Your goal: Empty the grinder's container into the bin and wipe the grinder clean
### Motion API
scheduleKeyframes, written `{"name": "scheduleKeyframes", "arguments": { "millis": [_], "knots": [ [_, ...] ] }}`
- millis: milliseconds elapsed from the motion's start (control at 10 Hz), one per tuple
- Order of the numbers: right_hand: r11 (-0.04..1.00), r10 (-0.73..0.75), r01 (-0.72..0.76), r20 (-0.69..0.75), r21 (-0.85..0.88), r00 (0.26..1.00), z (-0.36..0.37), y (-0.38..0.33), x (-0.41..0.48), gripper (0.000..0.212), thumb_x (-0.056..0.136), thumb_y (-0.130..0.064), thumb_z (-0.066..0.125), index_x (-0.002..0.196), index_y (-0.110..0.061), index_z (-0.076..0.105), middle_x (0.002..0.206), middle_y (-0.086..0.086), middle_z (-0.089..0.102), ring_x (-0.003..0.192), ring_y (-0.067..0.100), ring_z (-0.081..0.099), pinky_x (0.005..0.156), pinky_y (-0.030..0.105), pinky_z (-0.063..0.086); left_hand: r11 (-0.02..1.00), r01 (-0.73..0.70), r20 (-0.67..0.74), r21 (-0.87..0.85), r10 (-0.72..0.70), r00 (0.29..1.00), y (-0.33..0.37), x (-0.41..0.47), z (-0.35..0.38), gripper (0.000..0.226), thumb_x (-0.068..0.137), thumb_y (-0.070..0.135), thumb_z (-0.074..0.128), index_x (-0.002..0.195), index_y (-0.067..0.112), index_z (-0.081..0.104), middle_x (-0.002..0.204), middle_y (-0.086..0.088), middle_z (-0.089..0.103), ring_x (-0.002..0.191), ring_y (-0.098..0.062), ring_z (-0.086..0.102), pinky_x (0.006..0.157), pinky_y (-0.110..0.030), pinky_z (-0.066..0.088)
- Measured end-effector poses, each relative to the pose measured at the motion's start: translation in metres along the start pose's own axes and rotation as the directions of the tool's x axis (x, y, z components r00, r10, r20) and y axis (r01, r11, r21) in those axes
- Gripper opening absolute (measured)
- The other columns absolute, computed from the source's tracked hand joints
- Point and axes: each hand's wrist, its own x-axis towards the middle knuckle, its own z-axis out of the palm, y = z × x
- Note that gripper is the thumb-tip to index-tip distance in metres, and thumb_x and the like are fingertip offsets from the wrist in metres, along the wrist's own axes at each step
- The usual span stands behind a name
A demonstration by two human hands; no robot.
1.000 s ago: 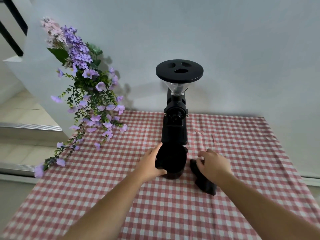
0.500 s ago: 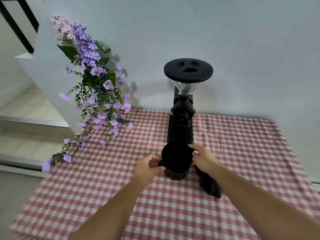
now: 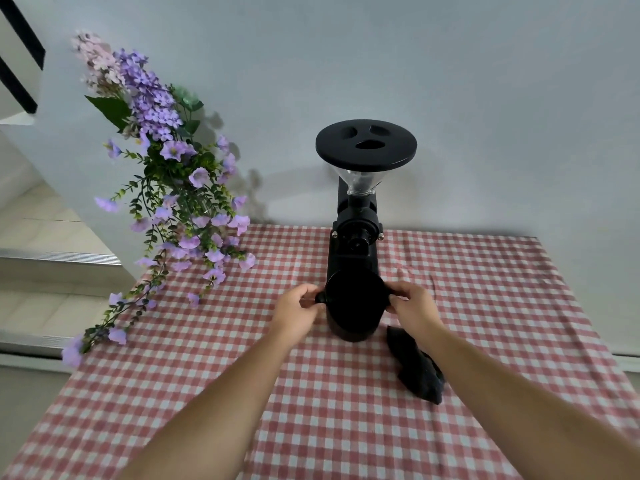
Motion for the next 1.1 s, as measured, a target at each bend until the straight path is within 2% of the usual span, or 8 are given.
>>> {"name": "scheduleKeyframes", "arguments": {
  "millis": [200,300,500,700,800,900,1000,1100],
  "knots": [
    [0.997,0.069,-0.069,-0.016,0.018,0.997,0.005,0.004,0.005,0.032,0.091,-0.004,0.049,0.112,-0.021,0.065,0.103,-0.007,0.068,0.089,0.009,0.065,0.073,0.023,0.050,0.983,-0.025,0.028,0.180,0.020,0.999,0.001,0.017,0.005,0.025,0.091,0.009,0.065,0.113,0.021,0.067,0.115,0.006,0.067,0.105,-0.011,0.062,0.080,-0.016,0.043],
    [0.997,0.080,-0.080,-0.027,0.025,0.996,0.007,0.009,0.005,0.030,0.092,-0.006,0.050,0.111,-0.024,0.065,0.102,-0.009,0.067,0.088,0.007,0.064,0.068,0.021,0.050,0.982,-0.038,0.024,0.186,0.034,0.999,0.001,0.019,0.006,0.025,0.091,0.007,0.065,0.113,0.020,0.067,0.116,0.004,0.067,0.107,-0.013,0.062,0.087,-0.020,0.046],
    [0.997,0.078,-0.077,-0.029,0.020,0.997,0.007,0.011,0.005,0.030,0.093,-0.005,0.049,0.112,-0.024,0.063,0.101,-0.010,0.065,0.090,0.008,0.063,0.069,0.020,0.049,0.977,-0.069,0.016,0.202,0.067,0.998,0.000,0.019,0.006,0.023,0.090,0.005,0.066,0.108,0.019,0.066,0.116,0.001,0.068,0.109,-0.015,0.063,0.096,-0.029,0.050],
    [0.998,0.060,-0.059,-0.030,0.027,0.998,0.005,0.010,0.001,0.031,0.094,-0.008,0.050,0.120,-0.021,0.059,0.113,-0.005,0.064,0.096,0.012,0.062,0.074,0.024,0.050,0.976,-0.073,0.023,0.207,0.070,0.997,0.000,0.017,0.006,0.023,0.091,0.007,0.065,0.110,0.020,0.065,0.116,0.002,0.068,0.111,-0.016,0.062,0.098,-0.030,0.049],
    [0.999,0.033,-0.028,-0.103,0.044,0.994,0.006,0.012,-0.007,0.037,0.094,-0.011,0.049,0.129,-0.021,0.049,0.118,-0.004,0.059,0.094,0.009,0.058,0.067,0.019,0.045,0.976,-0.026,-0.002,0.218,0.027,1.000,-0.004,0.010,0.009,0.038,0.094,0.016,0.063,0.129,0.023,0.054,0.126,0.005,0.061,0.114,-0.016,0.061,0.089,-0.026,0.049],
    [0.990,-0.087,0.068,-0.159,-0.125,0.983,0.012,0.024,-0.028,0.033,0.095,-0.018,0.047,0.127,-0.026,0.048,0.122,-0.007,0.055,0.093,0.003,0.054,0.066,0.013,0.042,0.949,0.050,-0.020,0.310,-0.046,0.999,-0.021,-0.006,0.016,0.057,0.094,0.027,0.061,0.145,0.021,0.037,0.143,-0.001,0.050,0.125,-0.022,0.054,0.099,-0.036,0.050],
    [0.906,-0.225,0.190,-0.050,-0.378,0.973,0.029,0.049,-0.058,0.039,0.094,-0.021,0.046,0.132,-0.029,0.043,0.128,-0.011,0.048,0.116,0.009,0.047,0.095,0.025,0.042,0.824,0.005,-0.005,0.567,-0.002,1.000,-0.048,-0.033,0.023,0.063,0.095,0.037,0.058,0.149,0.021,0.030,0.152,-0.003,0.039,0.134,-0.020,0.045,0.108,-0.036,0.044],
    [0.788,-0.220,0.245,0.113,-0.565,0.969,0.051,0.074,-0.079,0.054,0.096,-0.031,0.043,0.146,-0.025,0.023,0.153,-0.007,0.024,0.141,0.011,0.016,0.115,0.029,0.015,0.714,-0.075,0.069,0.696,0.037,0.997,-0.071,-0.053,0.032,0.069,0.096,0.040,0.053,0.153,0.025,0.017,0.162,0.001,0.022,0.146,-0.017,0.025,0.118,-0.039,0.029]
  ]
}}
